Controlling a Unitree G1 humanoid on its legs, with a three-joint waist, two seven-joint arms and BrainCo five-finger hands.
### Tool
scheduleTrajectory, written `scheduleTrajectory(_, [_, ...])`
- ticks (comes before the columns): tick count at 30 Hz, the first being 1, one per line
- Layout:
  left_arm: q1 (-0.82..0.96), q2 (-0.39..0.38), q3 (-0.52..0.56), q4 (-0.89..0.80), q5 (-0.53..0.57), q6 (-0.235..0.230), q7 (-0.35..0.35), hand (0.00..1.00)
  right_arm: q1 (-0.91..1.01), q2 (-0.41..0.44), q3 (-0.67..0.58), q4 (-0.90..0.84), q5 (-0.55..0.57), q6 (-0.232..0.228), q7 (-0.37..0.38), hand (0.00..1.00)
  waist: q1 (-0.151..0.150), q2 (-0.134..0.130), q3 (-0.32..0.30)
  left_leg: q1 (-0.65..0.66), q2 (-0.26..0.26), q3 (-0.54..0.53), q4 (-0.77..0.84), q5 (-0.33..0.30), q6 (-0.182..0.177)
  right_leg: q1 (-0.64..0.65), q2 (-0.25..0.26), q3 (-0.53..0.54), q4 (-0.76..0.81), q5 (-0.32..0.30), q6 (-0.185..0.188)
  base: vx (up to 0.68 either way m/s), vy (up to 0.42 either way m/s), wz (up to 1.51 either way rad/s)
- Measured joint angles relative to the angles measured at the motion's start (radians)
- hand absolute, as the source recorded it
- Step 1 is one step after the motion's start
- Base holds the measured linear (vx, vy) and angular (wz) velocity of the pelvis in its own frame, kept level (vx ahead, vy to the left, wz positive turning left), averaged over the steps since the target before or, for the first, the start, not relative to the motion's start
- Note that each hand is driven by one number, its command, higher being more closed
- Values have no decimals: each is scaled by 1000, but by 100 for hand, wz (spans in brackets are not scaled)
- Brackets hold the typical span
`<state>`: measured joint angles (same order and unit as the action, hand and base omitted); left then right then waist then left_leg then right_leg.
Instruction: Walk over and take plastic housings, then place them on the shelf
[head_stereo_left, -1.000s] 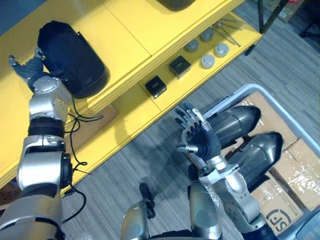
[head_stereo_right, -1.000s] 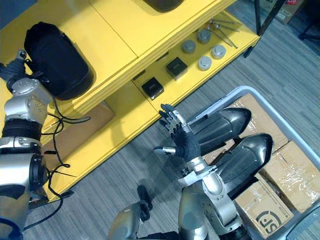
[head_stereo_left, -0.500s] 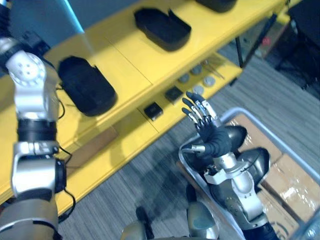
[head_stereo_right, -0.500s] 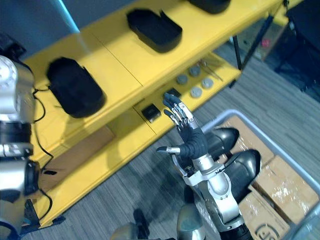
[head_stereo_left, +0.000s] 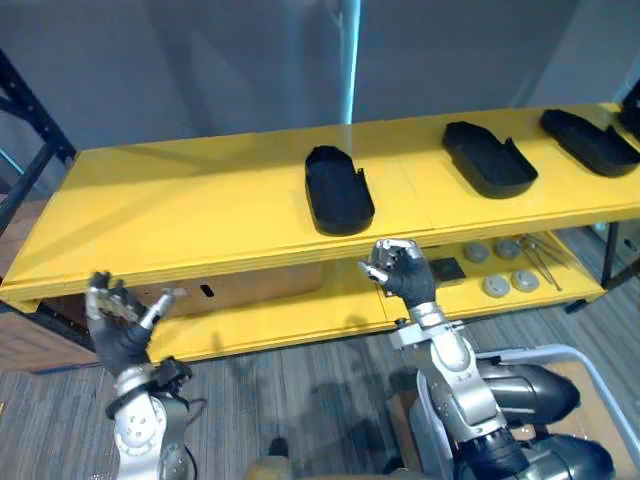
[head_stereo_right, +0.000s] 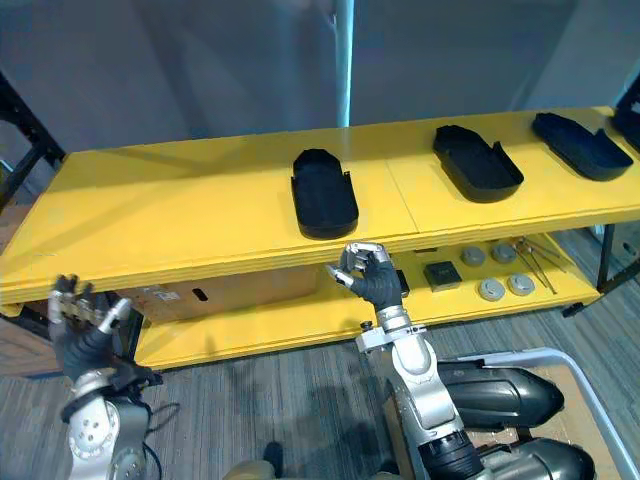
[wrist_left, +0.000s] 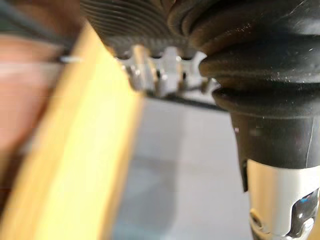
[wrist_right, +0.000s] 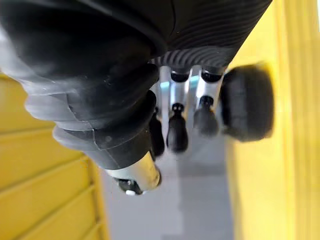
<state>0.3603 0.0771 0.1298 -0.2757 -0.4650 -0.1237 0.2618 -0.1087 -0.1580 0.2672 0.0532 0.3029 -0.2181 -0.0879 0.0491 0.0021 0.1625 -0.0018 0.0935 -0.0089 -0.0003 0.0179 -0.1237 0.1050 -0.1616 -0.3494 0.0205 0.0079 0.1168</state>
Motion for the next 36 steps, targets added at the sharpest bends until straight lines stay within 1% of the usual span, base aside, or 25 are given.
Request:
scheduleTrajectory(1, [-1,-6,-13,46,-1,28,-26,0,-11,7,-5,56,1,0,-26,100,4,2,1,1,-1,-12,-3,9,-1,-1,-1,-10,5,1,2,31,-8,27])
scheduleTrajectory(3, [0,-6,-37,118,1,55,-55,0,-31,17,-15,119,0,-2,-54,100,18,8,5,1,0,-13,-5,11,-1,-1,-1,-12,15,0,1,11,-4,7])
scheduleTrajectory(4, [0,-6,-53,175,1,80,-80,0,-49,22,-24,150,-1,-4,-70,100,24,13,8,1,0,-14,-5,10,-1,-1,-2,-13,19,-3,2,0,-8,3])
scheduleTrajectory(5, [2,-6,-67,248,-18,101,-101,0,-76,23,-33,176,0,-4,-81,100,26,19,12,0,-2,-16,-4,10,-1,-1,-4,-16,21,-4,2,3,-7,4])
scheduleTrajectory(6, [-2,-6,-73,294,-36,109,-114,0,-91,25,-38,189,0,-4,-86,100,29,23,16,-1,-2,-16,-3,10,-1,-1,-4,-16,23,-5,2,-2,-4,4])
scheduleTrajectory(8, [-23,-4,-96,482,-98,110,-125,0,-166,32,-54,233,7,-6,-96,100,32,29,40,0,-1,-20,10,8,1,-2,-7,-17,48,-22,2,-22,-8,5])
scheduleTrajectory(10, [-33,-4,-111,600,-106,104,-133,0,-215,37,-73,262,8,-6,-108,100,35,28,59,-2,-1,-35,11,8,2,-4,-10,-29,70,-36,0,-20,-17,15])
scheduleTrajectory(11, [-36,-4,-113,630,-107,103,-142,0,-231,40,-83,273,9,-6,-109,100,41,28,67,-2,1,-37,11,7,3,-7,-10,-31,79,-43,-3,-31,-31,12])
scheduleTrajectory(12, [-48,-3,-113,686,-107,103,-160,0,-259,39,-95,286,18,-6,-111,100,54,29,80,-9,3,-37,12,7,3,-21,-11,-29,96,-49,-3,-39,-36,7])
scheduleTrajectory(14, [-48,-2,-113,751,-107,92,-173,0,-300,41,-97,293,29,-6,-112,100,61,32,92,-36,5,-41,24,9,1,-49,-12,-30,115,-54,-6,-17,-26,5])
scheduleTrajectory(16, [-67,0,-113,811,-120,79,-200,0,-365,43,-103,320,29,-3,-111,100,67,43,139,-37,4,-41,40,11,-2,-52,-16,-28,130,-56,-8,0,0,0])
scheduleTrajectory(18, [-87,2,-113,848,-122,69,-205,0,-397,43,-118,336,29,-2,-108,100,77,50,159,-40,2,-40,44,10,-1,-58,-20,-27,145,-63,-8,-43,-10,0])
scheduleTrajectory(22, [-94,4,-111,924,-128,64,-237,0,-458,45,-118,355,29,1,-100,100,79,55,180,-53,-2,-39,49,10,-1,-83,-30,-21,179,-79,-7,-13,-3,1])
scheduleTrajectory(25, [-95,3,-111,960,-128,63,-243,0,-498,51,-117,365,26,21,-87,100,81,62,195,-53,-1,-40,55,10,-1,-89,-31,-20,191,-86,-8,0,0,0])
scheduleTrajectory(28, [-96,3,-108,976,-128,57,-244,0,-550,55,-118,423,15,32,-89,100,83,74,223,-53,-3,-42,67,7,3,-89,-38,-21,221,-104,-8,-34,-19,3])
scheduleTrajectory(31, [-97,1,-108,1001,-127,37,-244,0,-592,51,-126,467,-4,36,-107,100,83,81,239,-72,-8,-59,77,4,9,-112,-50,-32,257,-125,-8,-35,-26,13])
scheduleTrajectory(34, [-97,1,-109,1004,-128,37,-244,0,-642,36,-163,513,-6,39,-113,100,99,86,251,-87,-13,-65,82,9,1,-131,-63,-36,284,-134,-9,-14,-12,9])
scheduleTrajectory(36, [-97,1,-110,1004,-143,37,-245,0,-687,21,-177,556,-5,37,-113,100,103,89,253,-94,-18,-67,83,11,1,-142,-66,-37,294,-138,-7,3,-13,7])
